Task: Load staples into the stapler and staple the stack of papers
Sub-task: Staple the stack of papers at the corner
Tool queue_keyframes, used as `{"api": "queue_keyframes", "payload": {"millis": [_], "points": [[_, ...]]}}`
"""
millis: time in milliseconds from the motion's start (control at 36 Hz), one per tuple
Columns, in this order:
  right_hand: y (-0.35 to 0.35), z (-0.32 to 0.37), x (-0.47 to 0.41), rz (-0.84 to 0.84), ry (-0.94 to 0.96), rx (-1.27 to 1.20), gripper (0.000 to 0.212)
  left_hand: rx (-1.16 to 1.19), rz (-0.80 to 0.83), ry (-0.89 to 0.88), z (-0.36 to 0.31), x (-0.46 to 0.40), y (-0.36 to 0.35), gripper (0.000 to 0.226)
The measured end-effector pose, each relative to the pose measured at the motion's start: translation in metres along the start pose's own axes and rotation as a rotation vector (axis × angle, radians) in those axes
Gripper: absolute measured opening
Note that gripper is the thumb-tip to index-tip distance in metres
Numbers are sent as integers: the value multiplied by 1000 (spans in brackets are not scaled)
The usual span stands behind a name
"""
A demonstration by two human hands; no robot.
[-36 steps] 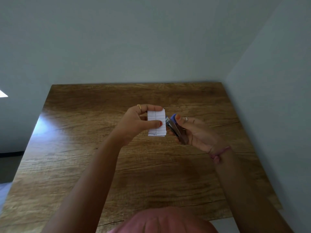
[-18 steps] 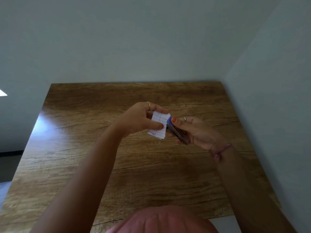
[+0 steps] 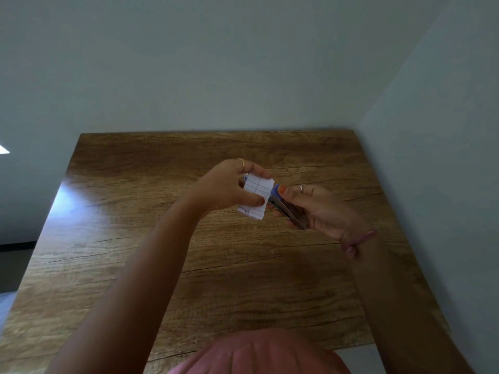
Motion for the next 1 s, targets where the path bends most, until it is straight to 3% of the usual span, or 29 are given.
{"api": "queue_keyframes", "payload": {"millis": [194, 389, 639, 861, 917, 1000], "points": [[-6, 6, 3, -10, 39, 37, 39, -167, 20, -89, -6, -1, -2, 45], [-9, 5, 3, 31, 32, 38, 27, -84, 69, -82, -7, -1, -5, 45], [-8, 1, 2, 47, 26, -29, 36, 10, 125, -48, -5, -3, -4, 47], [-12, -3, 0, -8, 50, -10, 31, -13, 116, -48, -5, -3, -3, 50], [-12, -3, 0, -14, 56, -11, 29, 32, 115, -49, -5, -1, -3, 60], [-11, -2, -1, -31, 65, -42, 30, 303, 55, -23, -1, 4, -5, 76]]}}
Point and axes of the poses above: each hand's wrist, its own x-axis away from the middle knuckle, its own y-axis out of the back of the hand, z = x × y, the point moved 4 cm from there along -x, towards the middle knuckle, and after that the axes turned 14 degrees about -z, right-handed, at the moved point
